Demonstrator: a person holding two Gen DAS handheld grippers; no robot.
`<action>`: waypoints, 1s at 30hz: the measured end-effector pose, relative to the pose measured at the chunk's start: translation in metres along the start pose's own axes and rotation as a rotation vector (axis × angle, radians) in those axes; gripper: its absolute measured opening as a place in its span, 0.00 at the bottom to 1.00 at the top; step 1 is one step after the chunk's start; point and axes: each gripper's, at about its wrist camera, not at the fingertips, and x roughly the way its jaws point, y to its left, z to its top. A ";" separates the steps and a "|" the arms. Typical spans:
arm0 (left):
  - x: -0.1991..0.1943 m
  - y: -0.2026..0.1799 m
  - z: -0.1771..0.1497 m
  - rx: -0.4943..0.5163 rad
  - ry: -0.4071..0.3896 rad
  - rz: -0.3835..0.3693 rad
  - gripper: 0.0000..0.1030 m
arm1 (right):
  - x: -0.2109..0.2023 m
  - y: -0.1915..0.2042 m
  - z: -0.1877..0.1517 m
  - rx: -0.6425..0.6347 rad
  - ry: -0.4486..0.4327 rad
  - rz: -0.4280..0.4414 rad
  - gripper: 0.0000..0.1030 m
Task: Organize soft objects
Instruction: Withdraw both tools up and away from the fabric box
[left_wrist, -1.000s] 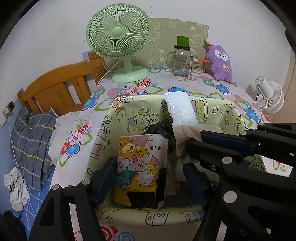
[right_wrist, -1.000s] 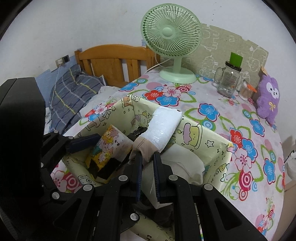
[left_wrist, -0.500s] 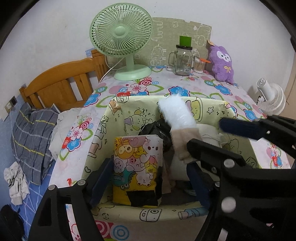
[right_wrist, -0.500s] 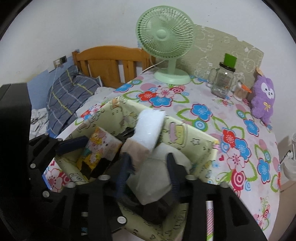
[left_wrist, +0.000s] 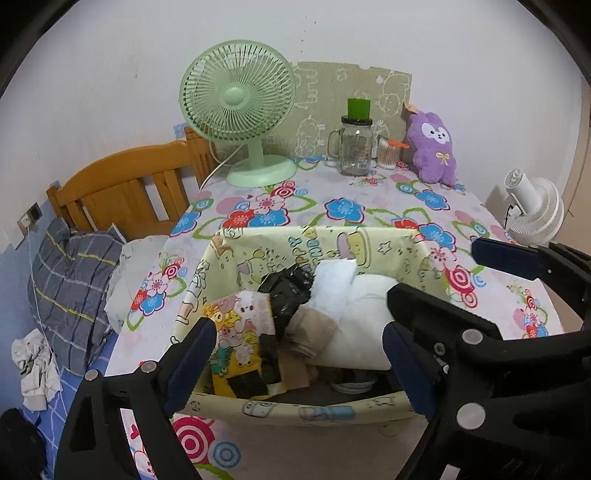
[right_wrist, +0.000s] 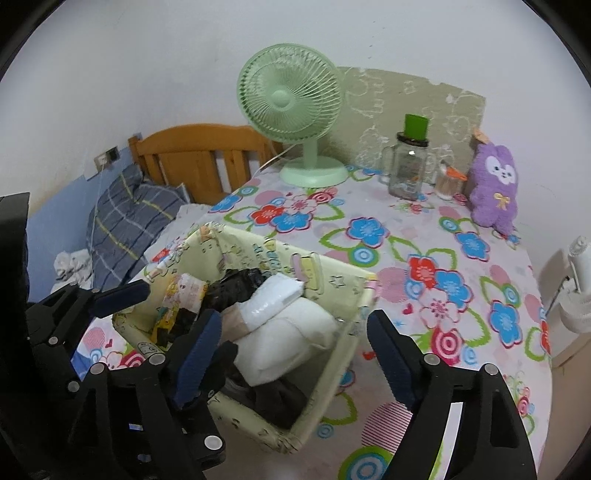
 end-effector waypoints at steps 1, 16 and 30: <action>-0.002 -0.002 0.001 0.001 -0.005 0.001 0.91 | -0.004 -0.002 -0.001 0.004 -0.011 -0.016 0.83; -0.046 -0.052 0.013 0.034 -0.117 -0.029 1.00 | -0.068 -0.052 -0.015 0.132 -0.125 -0.147 0.94; -0.091 -0.097 0.019 0.066 -0.210 -0.078 1.00 | -0.145 -0.089 -0.038 0.241 -0.262 -0.258 1.00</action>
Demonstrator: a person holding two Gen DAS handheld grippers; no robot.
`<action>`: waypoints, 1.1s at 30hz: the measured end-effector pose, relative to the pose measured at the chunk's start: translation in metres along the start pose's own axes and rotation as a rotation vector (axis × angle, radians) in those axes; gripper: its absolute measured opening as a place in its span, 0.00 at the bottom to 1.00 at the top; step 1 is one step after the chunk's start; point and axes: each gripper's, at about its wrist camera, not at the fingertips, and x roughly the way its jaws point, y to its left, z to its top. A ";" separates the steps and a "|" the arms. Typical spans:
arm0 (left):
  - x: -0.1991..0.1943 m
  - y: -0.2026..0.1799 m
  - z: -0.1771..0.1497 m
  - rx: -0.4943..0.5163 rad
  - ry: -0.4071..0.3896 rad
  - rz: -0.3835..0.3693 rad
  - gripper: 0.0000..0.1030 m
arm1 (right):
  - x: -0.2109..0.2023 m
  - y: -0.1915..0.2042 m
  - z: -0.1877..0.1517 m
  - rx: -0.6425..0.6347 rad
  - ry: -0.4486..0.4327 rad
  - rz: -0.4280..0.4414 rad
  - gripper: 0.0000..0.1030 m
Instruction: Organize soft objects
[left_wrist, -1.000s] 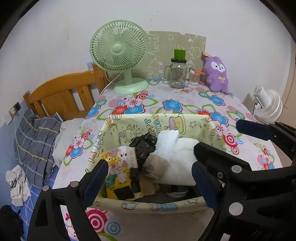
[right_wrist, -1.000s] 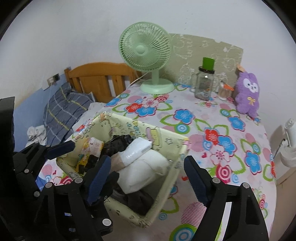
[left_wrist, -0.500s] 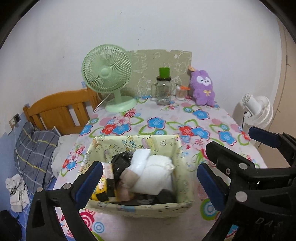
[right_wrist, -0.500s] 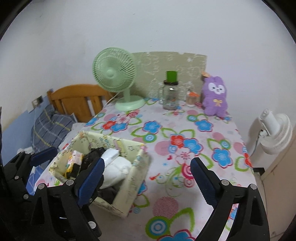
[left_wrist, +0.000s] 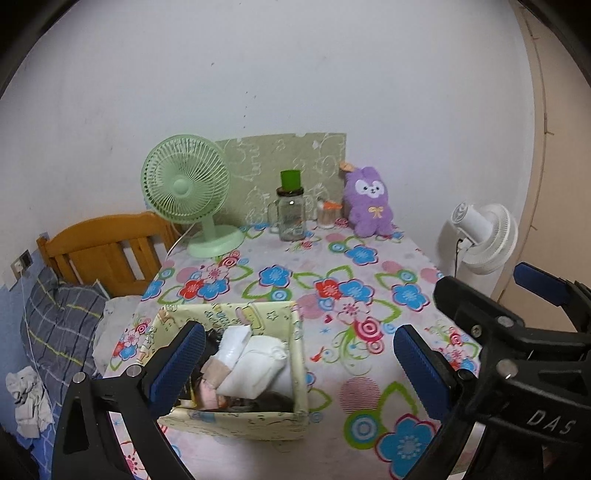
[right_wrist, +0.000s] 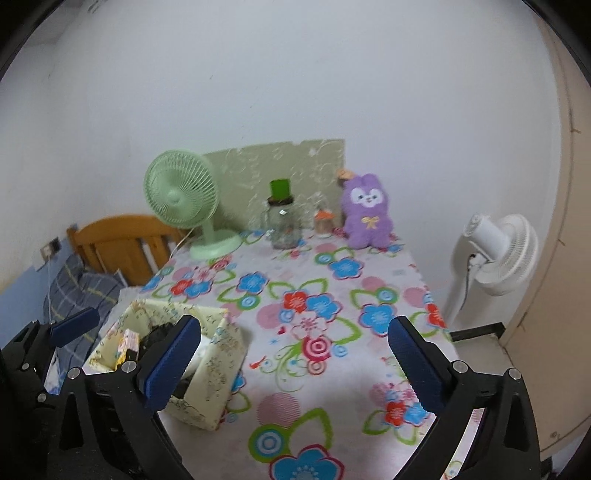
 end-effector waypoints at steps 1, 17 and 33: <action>-0.003 -0.003 0.000 0.002 -0.005 -0.003 1.00 | -0.005 -0.003 0.000 0.006 -0.010 -0.007 1.00; -0.040 -0.005 0.003 -0.037 -0.068 0.014 1.00 | -0.059 -0.030 -0.004 0.049 -0.119 -0.082 1.00; -0.052 0.005 -0.005 -0.073 -0.090 0.027 1.00 | -0.067 -0.027 -0.009 0.052 -0.125 -0.081 1.00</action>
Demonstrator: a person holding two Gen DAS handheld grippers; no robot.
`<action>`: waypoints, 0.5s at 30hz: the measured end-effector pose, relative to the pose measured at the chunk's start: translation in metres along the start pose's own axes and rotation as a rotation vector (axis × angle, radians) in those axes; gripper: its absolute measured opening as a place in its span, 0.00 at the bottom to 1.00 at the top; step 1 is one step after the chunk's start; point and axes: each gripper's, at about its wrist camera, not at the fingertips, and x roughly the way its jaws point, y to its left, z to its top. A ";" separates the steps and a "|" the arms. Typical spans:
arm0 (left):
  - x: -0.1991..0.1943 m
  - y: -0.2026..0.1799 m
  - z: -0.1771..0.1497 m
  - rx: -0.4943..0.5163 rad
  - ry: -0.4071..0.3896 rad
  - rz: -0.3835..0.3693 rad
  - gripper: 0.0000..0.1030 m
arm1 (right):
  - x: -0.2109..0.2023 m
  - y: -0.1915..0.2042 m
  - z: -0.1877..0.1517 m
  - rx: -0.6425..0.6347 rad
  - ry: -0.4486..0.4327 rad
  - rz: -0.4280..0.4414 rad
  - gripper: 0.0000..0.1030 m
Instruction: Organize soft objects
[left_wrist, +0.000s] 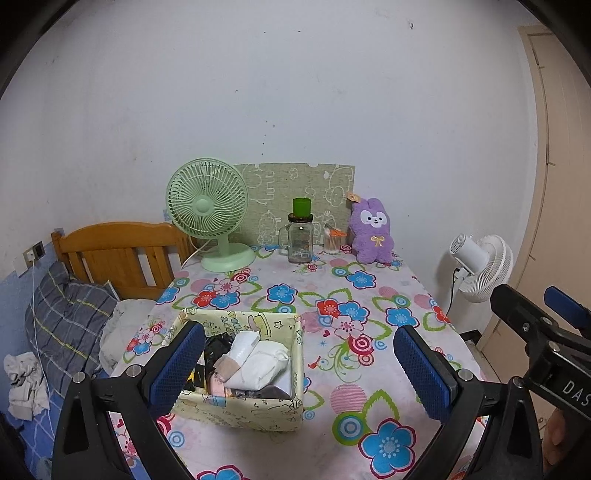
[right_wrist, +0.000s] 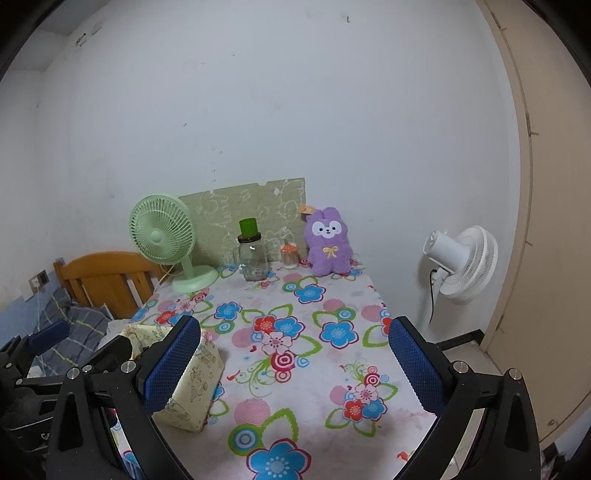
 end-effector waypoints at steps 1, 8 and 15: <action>0.000 0.001 0.000 -0.001 0.001 0.000 1.00 | 0.000 0.001 0.000 -0.002 0.001 -0.001 1.00; 0.000 0.006 -0.001 -0.013 0.000 0.009 1.00 | 0.000 0.002 0.000 -0.001 0.001 -0.002 1.00; 0.000 0.008 -0.001 -0.017 0.001 0.018 1.00 | 0.002 0.003 -0.001 -0.004 0.009 -0.003 1.00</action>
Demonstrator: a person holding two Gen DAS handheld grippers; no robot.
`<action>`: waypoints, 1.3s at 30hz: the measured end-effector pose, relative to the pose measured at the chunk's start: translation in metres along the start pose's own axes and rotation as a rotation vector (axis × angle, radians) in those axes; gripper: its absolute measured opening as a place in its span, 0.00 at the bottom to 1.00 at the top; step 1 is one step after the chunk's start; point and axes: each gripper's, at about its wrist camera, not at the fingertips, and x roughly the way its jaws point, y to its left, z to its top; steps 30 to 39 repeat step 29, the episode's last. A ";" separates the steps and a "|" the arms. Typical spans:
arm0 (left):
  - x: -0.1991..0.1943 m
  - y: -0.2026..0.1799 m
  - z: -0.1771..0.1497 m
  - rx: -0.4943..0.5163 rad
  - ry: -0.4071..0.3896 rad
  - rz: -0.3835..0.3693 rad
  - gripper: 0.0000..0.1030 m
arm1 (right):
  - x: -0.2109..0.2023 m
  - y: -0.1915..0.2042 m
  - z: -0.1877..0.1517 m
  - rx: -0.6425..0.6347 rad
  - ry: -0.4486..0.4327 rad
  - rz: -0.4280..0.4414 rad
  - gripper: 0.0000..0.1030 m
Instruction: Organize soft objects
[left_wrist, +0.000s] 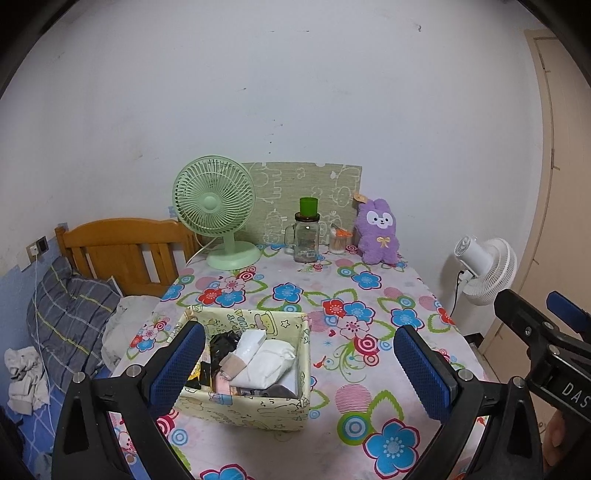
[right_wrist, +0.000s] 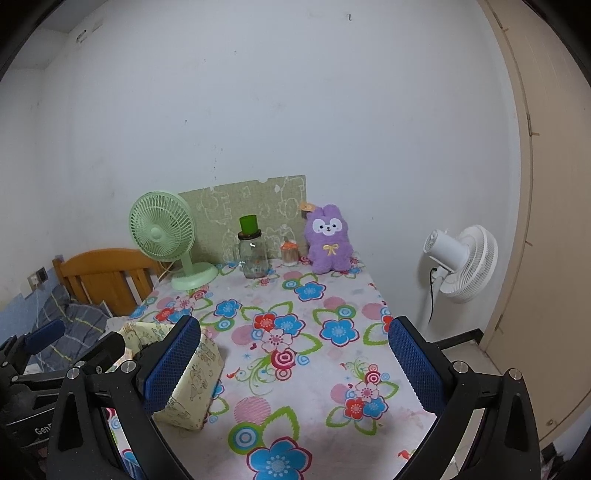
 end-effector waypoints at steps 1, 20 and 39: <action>0.000 0.001 0.000 0.002 0.000 0.002 1.00 | 0.000 0.000 0.000 0.000 0.001 -0.001 1.00; 0.003 0.002 0.001 0.005 0.005 0.004 1.00 | 0.003 0.000 -0.001 0.000 0.009 0.000 1.00; 0.004 0.001 0.000 0.006 0.003 0.005 1.00 | 0.005 -0.001 -0.003 0.001 0.011 -0.004 1.00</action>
